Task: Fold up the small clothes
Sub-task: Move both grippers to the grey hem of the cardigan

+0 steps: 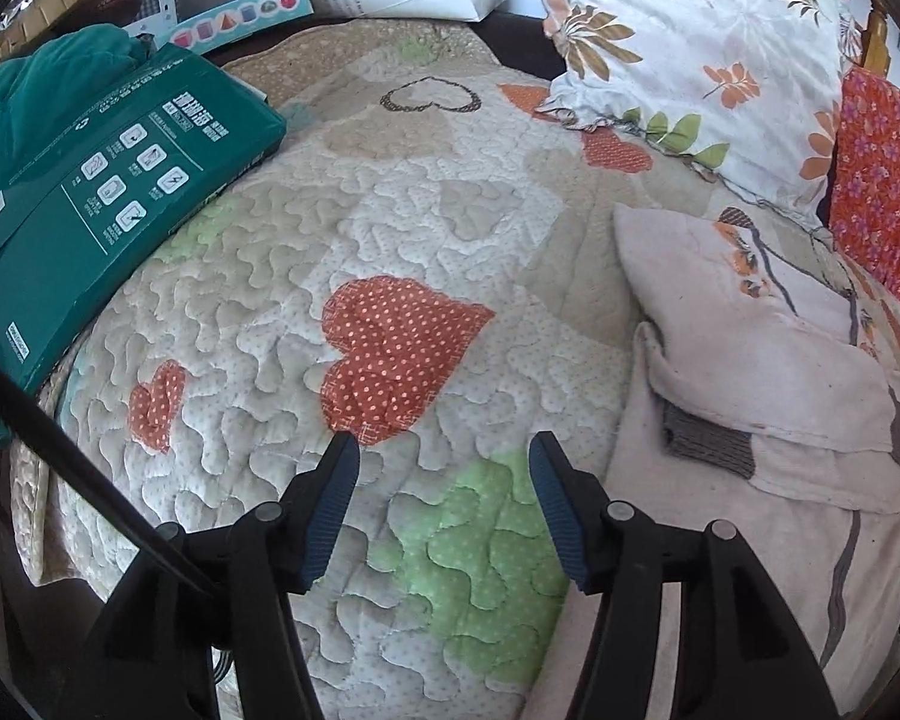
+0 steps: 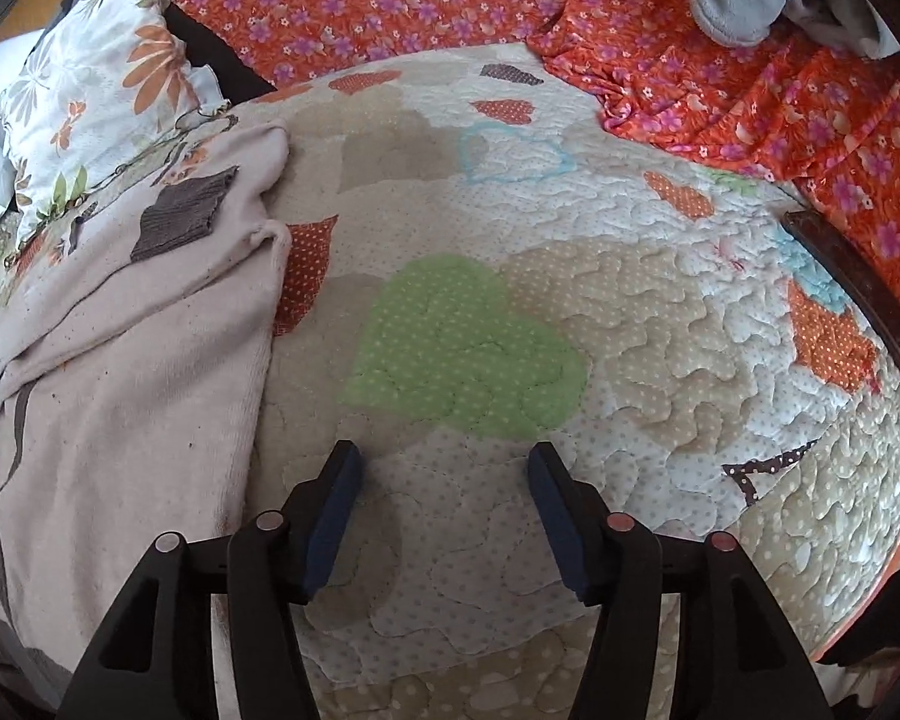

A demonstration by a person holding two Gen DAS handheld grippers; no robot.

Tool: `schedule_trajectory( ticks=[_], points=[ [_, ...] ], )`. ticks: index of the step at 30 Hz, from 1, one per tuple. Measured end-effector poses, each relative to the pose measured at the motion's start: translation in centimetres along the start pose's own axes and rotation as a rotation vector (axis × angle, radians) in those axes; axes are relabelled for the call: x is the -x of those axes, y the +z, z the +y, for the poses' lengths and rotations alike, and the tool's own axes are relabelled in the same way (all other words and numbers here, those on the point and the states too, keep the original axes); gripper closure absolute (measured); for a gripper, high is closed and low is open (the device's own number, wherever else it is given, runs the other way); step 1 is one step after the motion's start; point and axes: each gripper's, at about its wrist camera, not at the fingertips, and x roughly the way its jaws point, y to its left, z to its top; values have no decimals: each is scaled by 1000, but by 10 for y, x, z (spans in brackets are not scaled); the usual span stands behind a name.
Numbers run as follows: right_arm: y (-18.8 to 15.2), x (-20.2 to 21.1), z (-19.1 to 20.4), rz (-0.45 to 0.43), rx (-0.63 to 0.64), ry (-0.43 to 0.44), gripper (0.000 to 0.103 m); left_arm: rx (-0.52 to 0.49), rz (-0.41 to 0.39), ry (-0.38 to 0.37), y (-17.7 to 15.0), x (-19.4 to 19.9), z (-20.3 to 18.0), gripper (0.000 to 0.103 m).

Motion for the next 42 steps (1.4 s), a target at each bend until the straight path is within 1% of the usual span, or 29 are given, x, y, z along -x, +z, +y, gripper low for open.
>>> schedule_trajectory(
  ticks=[3, 7, 10, 12, 14, 15, 16, 18, 24, 28, 40, 41, 42],
  points=[
    [-4, 1, 0, -22, -10, 14, 36, -6, 21, 24, 0, -8, 0, 45],
    [-11, 3, 5, -59, -5, 8, 31, 1, 69, 30, -2, -21, 0, 45],
    [-13, 2, 7, -71, -16, 26, 20, 11, 80, 29, -2, -25, 3, 41],
    [-12, 0, 10, -68, -10, 50, 9, 10, 77, 33, -3, -25, 3, 40],
    [-12, -2, 15, -66, 10, 43, 3, 5, 77, 34, -4, -26, 2, 37],
    [-13, -3, 16, -67, 10, 44, 1, 5, 79, 30, -5, -26, 1, 33],
    [-14, -3, 17, -71, 5, 43, 1, 5, 83, 24, -5, -27, 1, 29],
    [-15, -3, 17, -80, 3, 38, 1, 6, 87, 19, -5, -28, -1, 25],
    [-18, -3, 20, -97, 12, 17, 1, -12, 84, 38, -6, -31, -6, 17],
    [-19, -3, 20, -106, 5, 7, 1, -21, 76, 36, -7, -32, -8, 13],
    [-23, 0, 21, -123, -23, -9, 1, -13, 100, 19, -9, -30, -6, 12],
    [-23, 0, 22, -119, -29, -17, 1, -10, 101, 11, -10, -28, -5, 13],
    [-23, 0, 23, -115, -34, -28, 1, -3, 94, 4, -11, -26, -3, 21]
  ],
)
